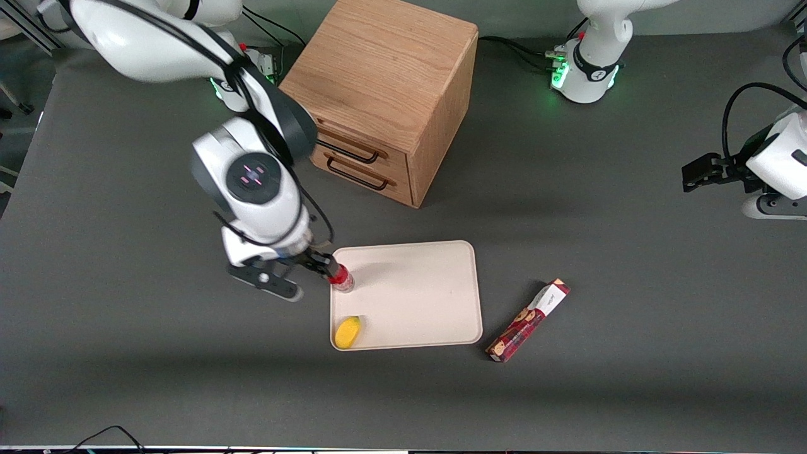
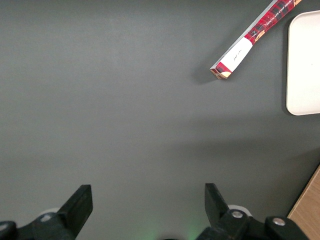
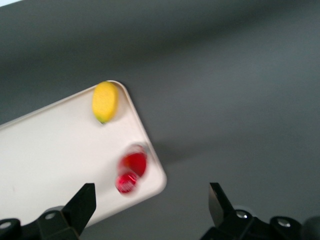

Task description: Place coke bottle on tray

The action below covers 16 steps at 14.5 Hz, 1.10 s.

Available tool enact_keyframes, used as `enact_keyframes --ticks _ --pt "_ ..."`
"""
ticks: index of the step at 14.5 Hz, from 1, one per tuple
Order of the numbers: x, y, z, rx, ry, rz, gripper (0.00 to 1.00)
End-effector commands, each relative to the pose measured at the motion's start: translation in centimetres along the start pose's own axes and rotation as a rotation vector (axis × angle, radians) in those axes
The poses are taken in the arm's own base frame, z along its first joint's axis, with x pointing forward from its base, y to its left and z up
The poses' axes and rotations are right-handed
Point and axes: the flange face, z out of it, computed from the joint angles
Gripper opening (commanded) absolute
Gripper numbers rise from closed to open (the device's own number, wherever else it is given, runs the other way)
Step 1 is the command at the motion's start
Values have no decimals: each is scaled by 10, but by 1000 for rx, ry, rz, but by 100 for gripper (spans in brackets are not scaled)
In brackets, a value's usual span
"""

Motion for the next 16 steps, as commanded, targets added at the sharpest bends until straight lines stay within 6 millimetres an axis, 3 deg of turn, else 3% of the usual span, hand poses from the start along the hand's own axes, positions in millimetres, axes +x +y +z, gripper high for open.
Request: enact_keyframes --ticks 1,3,5,7,9,10,12,16 --pt "-4 76 -90 -18 -34 -125 100" --pt "10 144 -124 10 -81 -166 100" --pt "25 213 -133 28 -103 -200 100" --pt "36 265 -108 24 -125 -183 100" --pt "34 299 -79 74 -94 -180 100" --pt "27 307 -64 91 -75 -169 100" --pt "22 309 -54 103 -55 -169 100" --pt "31 306 -71 111 -29 -157 100"
